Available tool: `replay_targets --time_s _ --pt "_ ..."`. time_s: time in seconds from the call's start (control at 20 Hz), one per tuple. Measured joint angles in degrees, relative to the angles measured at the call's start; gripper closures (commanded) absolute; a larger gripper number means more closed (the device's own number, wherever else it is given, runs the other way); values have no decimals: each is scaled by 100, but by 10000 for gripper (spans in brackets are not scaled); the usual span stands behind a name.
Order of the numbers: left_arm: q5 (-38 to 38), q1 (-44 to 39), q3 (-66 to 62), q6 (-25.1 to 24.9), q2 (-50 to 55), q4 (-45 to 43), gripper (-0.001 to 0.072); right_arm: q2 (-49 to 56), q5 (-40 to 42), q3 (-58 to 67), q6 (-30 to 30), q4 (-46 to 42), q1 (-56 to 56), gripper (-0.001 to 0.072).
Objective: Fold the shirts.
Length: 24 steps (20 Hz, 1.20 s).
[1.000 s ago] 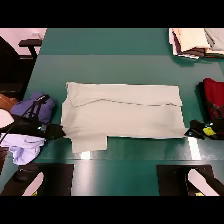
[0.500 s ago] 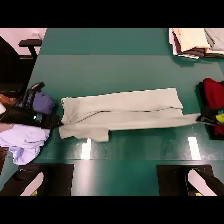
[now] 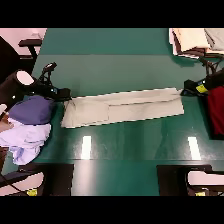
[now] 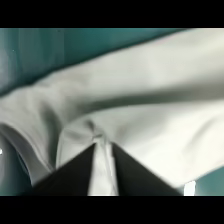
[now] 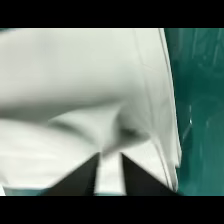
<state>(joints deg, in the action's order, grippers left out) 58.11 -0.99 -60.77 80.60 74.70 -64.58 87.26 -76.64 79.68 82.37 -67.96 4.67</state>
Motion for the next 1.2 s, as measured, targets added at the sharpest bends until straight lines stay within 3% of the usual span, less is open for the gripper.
replay_targets --time_s 0.05,0.2,0.25,0.3,0.35,0.7,0.8,0.95,1.2 --pt "-81 4 -42 11 76 9 207 195 0 190 -57 155 4 329" --pt "-153 0 -140 105 190 59 210 564 -179 588 -400 597 225 202" --pt "-151 2 -160 122 210 98 311 623 -280 647 -485 686 341 127" --pt "-120 2 -177 144 225 149 578 664 -398 671 -564 767 492 121" --pt "-111 2 -188 157 236 225 684 702 -487 654 -616 787 643 115" --pt "-323 -199 -208 140 271 1054 683 1027 -562 -221 -1082 1226 1384 120" --pt "-557 -505 -212 144 286 1169 684 1213 -544 -356 -1198 1497 1342 233" --pt "-946 -1078 -308 205 426 1261 684 1495 -424 -337 -1338 1718 1060 698" --pt "-1244 -1993 -1014 315 1174 1307 684 1414 -514 236 -1493 1803 673 696"
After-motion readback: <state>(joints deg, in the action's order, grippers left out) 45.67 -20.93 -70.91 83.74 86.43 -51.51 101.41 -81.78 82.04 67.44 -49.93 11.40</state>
